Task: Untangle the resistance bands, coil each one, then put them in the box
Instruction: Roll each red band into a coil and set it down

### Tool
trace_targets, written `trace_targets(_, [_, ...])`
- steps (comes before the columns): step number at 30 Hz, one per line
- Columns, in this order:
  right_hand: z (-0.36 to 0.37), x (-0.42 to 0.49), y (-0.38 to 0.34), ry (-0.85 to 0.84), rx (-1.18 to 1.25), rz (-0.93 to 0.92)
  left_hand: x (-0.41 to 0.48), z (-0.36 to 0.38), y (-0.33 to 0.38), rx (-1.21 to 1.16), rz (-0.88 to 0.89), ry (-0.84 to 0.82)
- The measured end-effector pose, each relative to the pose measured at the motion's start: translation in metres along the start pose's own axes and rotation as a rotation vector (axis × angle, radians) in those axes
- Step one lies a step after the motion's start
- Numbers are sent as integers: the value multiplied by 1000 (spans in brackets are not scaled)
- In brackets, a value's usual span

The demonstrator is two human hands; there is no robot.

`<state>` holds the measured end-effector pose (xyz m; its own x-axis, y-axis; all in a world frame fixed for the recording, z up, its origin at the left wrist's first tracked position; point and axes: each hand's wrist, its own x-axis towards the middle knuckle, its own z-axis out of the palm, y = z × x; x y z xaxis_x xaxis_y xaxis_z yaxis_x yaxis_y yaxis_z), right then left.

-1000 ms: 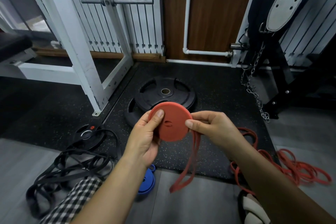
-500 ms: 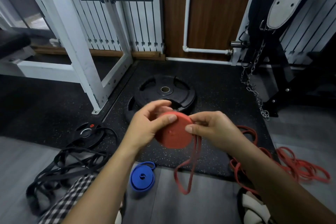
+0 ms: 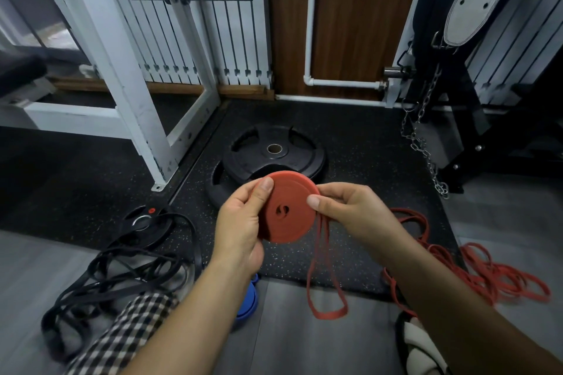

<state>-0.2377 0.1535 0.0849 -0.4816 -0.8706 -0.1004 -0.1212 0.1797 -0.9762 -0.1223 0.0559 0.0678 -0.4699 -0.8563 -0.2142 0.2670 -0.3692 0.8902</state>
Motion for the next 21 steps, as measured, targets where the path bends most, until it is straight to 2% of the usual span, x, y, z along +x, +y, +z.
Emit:
trace_targets(4, [3,1,2,24,52,0,1,-1,-4,-36,-106,-34])
trace_targets(6, [-2,1,-1,17,-10,-16,5,-4,1,112,-59,-111])
trace_targets(9, [-7,-1,-2,-42,-171,-41,10,-10,7,369,138,-243])
trace_targets(12, [-3,-4,0,-95,-250,-70,8,-13,5,526,114,-368])
trace_targets(16, [-1,-4,-3,-72,-130,-71,4,-9,-2,384,62,-284])
trace_targets(21, [-3,-3,-4,-61,-43,39,2,-6,0,175,24,-103])
